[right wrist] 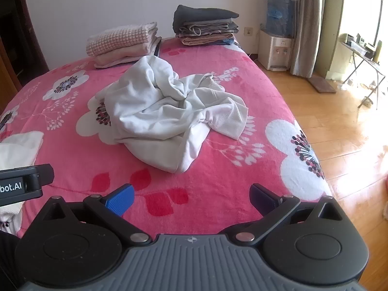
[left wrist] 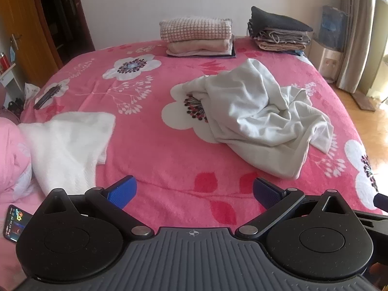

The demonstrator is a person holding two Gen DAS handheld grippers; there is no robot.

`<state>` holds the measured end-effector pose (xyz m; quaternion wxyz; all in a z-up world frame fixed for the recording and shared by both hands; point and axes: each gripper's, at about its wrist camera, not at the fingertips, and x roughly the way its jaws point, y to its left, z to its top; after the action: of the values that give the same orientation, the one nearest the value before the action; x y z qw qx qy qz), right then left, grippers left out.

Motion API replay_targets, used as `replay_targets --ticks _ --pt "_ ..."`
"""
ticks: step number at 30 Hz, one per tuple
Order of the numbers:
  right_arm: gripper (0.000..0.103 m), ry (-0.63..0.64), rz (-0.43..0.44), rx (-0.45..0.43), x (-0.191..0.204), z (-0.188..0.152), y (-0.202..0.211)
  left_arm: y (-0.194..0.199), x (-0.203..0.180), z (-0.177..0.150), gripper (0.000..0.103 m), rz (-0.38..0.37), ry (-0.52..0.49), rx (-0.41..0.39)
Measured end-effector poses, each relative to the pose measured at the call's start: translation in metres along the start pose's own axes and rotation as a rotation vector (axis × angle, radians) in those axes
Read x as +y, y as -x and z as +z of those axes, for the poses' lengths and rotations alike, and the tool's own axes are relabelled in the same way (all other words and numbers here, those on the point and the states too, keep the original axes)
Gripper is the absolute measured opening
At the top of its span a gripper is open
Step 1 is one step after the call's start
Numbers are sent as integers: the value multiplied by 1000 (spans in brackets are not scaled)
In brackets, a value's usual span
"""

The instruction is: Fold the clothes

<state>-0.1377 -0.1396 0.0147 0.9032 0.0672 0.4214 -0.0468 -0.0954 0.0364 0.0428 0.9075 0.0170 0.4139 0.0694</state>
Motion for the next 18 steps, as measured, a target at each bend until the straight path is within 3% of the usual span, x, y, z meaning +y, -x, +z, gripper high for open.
replay_targets --ticks 10,18 --pt "103 -4 15 -84 -6 -1 13 16 7 -1 103 -52 48 -138" --pt "103 11 45 -129 0 -4 18 16 22 -2 103 -128 121 -139"
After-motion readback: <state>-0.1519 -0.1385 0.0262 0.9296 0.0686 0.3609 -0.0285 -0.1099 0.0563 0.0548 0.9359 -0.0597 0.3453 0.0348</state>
